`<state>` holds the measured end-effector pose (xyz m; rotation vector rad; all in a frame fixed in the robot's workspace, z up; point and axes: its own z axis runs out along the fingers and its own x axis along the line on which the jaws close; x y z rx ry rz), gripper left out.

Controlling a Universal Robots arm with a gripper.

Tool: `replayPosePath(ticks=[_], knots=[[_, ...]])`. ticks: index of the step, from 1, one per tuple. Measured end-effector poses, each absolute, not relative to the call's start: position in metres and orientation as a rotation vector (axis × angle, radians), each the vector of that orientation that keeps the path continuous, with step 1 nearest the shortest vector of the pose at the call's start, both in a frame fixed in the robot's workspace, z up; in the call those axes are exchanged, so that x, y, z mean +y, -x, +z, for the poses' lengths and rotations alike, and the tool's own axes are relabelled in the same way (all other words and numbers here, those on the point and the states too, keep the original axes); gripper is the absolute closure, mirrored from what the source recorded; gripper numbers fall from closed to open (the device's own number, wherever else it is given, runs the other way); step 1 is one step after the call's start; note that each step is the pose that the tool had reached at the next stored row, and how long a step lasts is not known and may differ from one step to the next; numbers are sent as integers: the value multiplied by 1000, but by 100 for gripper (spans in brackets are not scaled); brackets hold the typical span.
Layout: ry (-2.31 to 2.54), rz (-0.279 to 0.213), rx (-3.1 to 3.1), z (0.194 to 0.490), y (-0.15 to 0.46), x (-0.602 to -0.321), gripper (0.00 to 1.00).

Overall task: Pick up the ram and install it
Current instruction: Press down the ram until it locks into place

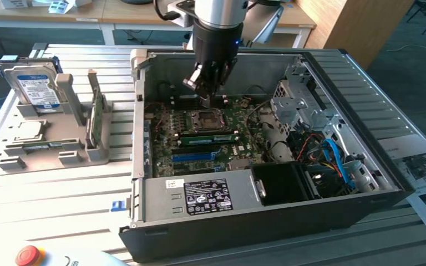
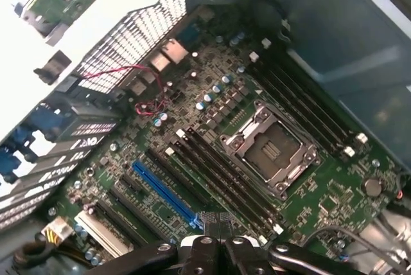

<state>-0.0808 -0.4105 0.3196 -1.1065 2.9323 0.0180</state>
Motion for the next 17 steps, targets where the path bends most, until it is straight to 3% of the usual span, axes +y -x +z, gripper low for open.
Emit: replayPosePath(ticks=[17], knots=[[741, 16, 3044, 317, 81, -411, 90]])
